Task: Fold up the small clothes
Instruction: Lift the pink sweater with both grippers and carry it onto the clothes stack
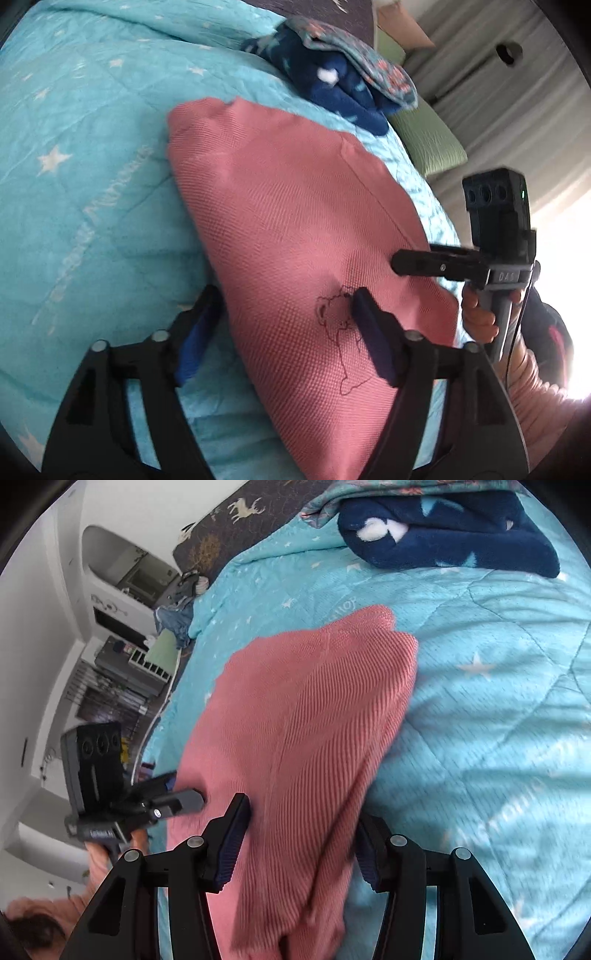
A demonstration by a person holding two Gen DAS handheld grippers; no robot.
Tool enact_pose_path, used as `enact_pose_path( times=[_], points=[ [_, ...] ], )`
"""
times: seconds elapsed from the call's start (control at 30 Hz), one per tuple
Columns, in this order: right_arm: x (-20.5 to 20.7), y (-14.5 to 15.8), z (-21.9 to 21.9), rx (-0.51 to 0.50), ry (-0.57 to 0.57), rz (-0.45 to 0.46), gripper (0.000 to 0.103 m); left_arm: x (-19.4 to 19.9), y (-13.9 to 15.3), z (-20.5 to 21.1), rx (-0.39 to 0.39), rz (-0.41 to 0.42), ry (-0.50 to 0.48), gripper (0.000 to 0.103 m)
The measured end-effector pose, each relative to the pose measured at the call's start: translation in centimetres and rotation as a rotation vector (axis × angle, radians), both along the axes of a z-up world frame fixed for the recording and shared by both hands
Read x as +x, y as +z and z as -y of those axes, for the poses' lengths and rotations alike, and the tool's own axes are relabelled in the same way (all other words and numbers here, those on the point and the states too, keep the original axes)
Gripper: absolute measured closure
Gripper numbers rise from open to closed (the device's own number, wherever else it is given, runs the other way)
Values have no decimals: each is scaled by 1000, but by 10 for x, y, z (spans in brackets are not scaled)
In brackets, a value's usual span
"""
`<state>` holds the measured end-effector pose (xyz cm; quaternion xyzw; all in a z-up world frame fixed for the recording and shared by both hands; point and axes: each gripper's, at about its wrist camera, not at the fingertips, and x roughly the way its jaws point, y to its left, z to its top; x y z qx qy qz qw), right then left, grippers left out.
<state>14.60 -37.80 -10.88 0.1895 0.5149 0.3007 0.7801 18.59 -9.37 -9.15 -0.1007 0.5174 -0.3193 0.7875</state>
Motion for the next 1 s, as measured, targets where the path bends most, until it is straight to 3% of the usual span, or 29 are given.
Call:
enact_pose_path(
  times=[0.13,0.2,0.23,0.3,0.4,0.53,0.67,0.8,0.93,1.0],
  points=[
    [11,-10,-5,69,-6,-13,49,5,1,18,23,57,-33,24],
    [20,-13,-11,100,-7,-14,50,8,2,24,23,81,-37,34],
    [22,-13,-13,101,-10,-12,57,10,3,25,28,90,-29,38],
    [29,-13,-21,72,-23,-5,71,11,8,21,22,107,2,63],
    [20,4,-28,35,-38,51,77,5,29,15,-16,152,23,70],
    [-3,49,-33,-25,-62,194,78,-16,75,30,37,325,17,70],
    [-23,109,-18,-31,-113,348,78,-18,136,43,14,462,-8,70],
    [-19,166,3,-30,-170,454,78,4,200,69,28,583,-28,69],
    [6,232,28,-14,-234,528,77,39,263,97,30,625,-13,69],
    [18,259,39,-20,-262,563,77,54,291,114,71,704,-14,68]
  ],
)
